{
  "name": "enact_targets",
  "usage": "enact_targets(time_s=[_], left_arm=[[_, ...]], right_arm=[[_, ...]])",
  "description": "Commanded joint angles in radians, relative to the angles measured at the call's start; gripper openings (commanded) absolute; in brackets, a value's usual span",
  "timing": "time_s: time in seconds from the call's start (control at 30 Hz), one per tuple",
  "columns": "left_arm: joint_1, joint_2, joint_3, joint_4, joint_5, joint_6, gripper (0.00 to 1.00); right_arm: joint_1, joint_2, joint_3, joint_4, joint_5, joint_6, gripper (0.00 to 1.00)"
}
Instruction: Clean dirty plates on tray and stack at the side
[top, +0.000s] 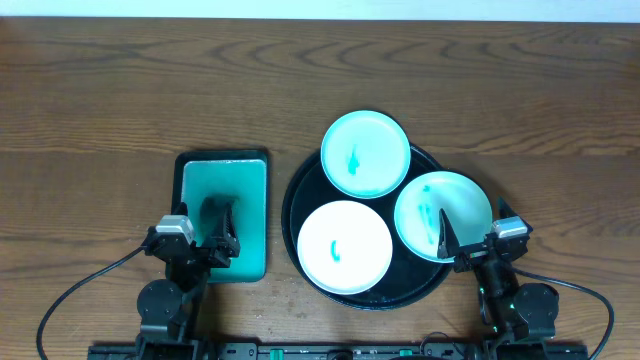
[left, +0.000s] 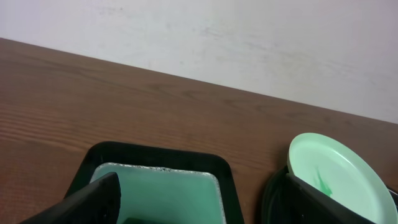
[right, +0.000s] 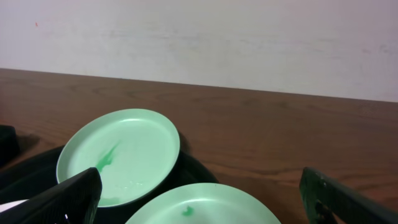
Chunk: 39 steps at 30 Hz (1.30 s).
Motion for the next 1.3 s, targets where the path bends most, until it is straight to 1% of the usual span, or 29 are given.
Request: enact_targets(time_s=[0.0,0.17,0.27,0.4,0.5,0.6,0.67,0.77,0.83,0.97,1.03,1.2,1.27], left_arm=[[0.003,-0.006,-0.017,-0.032,0.017,0.021,0.82],[0.003,-0.006,-0.017,-0.032,0.017,0.022,0.82],[0.003,-0.006,-0.017,-0.008,-0.032,0.032,0.82],[0.003,-0.006,-0.017,-0.01,-0.033,0.032,0.82],[0.003,-0.006,-0.017,-0.008,-0.031,0.013,0.82],[0.003,-0.006,-0.016,0.024,-0.031,-0.039,0.82],[0.003,-0.006,-0.007,0.069,-0.032,-0.069,0.82],[0.003,0.002,0.042,0.095,-0.033,-0.082,0.82],[0.003,0.039,0.111,0.061,-0.033,-0.082,0.82],[0.003,0.212,0.327,-0.132,-0.064,-0.081,0.82],[0.003,0.336,0.454,-0.228,-0.065,-0.081,0.82],[0.003,0.662,0.796,-0.5,-0.021,-0.081,0.82],[0.003,0.774,0.924,-0.629,0.0,-0.082,0.82]], right_arm=[[-0.006,-0.006,-0.003,-0.003,0.002,0.011,0.99],[-0.006,-0.006,-0.003,0.0,0.003,0.01,0.99],[-0.006,-0.006,-0.003,0.027,0.02,0.01,0.99],[-0.006,-0.006,-0.003,-0.004,0.02,0.01,0.99],[-0.006,-0.006,-0.003,0.017,0.026,0.012,0.99],[-0.006,-0.006,-0.003,0.066,-0.076,0.066,0.99],[-0.006,-0.005,-0.002,0.113,-0.147,0.078,0.99],[-0.006,-0.002,0.04,0.098,-0.187,0.079,0.99],[-0.006,0.019,0.111,0.032,-0.179,0.078,0.99],[-0.006,0.16,0.314,-0.146,-0.163,0.073,0.99],[-0.006,0.28,0.435,-0.255,-0.164,0.071,0.99],[-0.006,0.632,0.79,-0.644,-0.167,0.071,0.99],[-0.006,0.759,0.916,-0.768,-0.18,0.071,0.99]])
